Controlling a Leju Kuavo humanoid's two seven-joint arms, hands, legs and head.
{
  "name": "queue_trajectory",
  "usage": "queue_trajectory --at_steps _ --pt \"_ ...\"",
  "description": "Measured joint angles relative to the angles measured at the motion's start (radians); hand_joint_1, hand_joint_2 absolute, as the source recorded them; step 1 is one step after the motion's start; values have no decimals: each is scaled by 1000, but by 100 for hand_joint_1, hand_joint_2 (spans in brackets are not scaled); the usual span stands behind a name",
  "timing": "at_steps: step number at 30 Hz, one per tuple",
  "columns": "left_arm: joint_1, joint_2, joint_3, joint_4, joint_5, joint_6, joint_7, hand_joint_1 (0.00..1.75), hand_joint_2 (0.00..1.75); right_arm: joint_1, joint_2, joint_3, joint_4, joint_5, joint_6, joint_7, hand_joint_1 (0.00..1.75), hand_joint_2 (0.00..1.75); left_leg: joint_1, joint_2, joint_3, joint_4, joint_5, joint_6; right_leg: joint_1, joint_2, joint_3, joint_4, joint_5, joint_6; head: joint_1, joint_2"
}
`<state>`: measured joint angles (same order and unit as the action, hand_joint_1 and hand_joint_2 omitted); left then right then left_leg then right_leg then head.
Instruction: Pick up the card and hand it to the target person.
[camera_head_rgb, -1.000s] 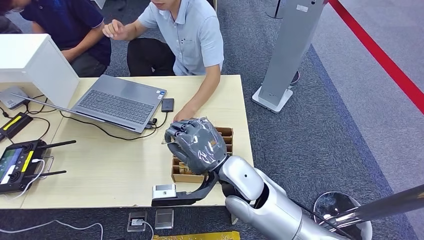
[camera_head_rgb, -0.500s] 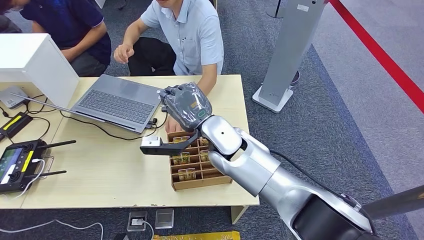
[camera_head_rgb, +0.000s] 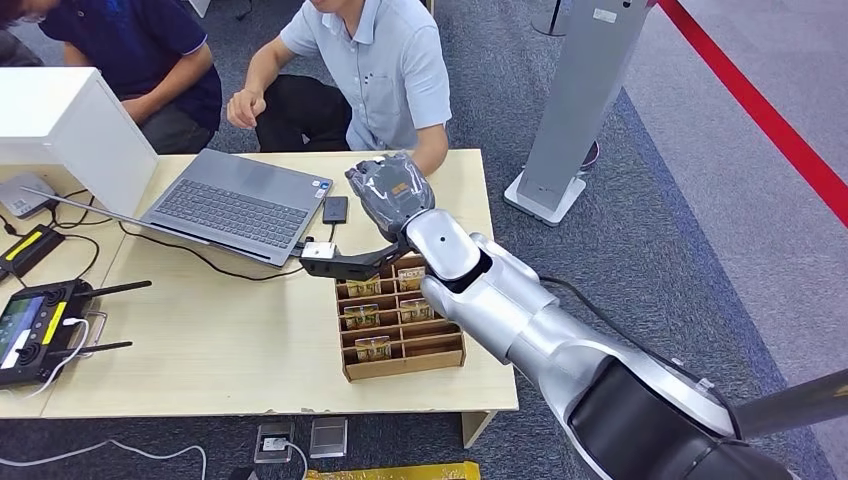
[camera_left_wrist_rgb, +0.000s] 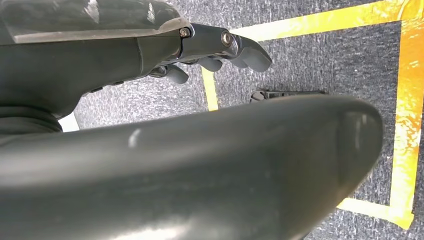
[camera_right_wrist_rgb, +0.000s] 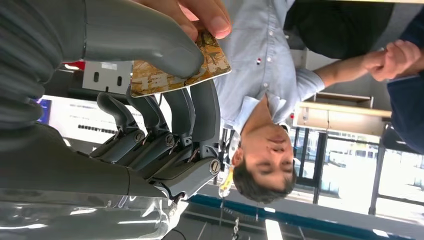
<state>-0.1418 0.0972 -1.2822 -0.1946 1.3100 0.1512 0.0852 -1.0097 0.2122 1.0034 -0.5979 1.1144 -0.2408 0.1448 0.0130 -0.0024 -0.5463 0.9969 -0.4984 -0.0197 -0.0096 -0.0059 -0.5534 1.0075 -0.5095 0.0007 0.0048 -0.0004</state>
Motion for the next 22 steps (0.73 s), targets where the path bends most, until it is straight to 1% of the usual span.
queue_trajectory --at_steps 2,6,11,16,18,22 --pt "0 0 0 0 0 -2 -1 0 0 -6 4 4 17 0 1 0 159 175 0 0 0 0 0 0 0 0 0 0 0 0 0 0" --pt "-1 0 -1 0 -1 -8 -2 0 0 -10 9 11 43 0 -2 -2 0 175 0 0 0 0 0 0 0 0 0 0 0 0 0 0" --pt "-2 1 -8 0 -11 -18 -2 0 0 -14 15 20 68 -7 -17 -3 0 175 0 0 0 0 0 0 0 0 0 0 0 0 1 0" --pt "-3 2 -17 0 -9 -17 -2 0 0 -19 15 26 82 -29 -53 2 0 175 0 0 0 0 0 0 0 0 0 0 0 0 0 0" --pt "-3 3 -18 0 -6 -16 -2 0 0 -21 14 25 85 -41 -81 5 0 175 0 0 0 0 0 0 0 0 0 0 0 0 0 0" --pt "-2 3 -24 0 0 -14 -2 0 0 -21 3 18 75 -90 -175 9 0 175 0 0 0 0 0 0 0 0 0 0 0 0 0 0"
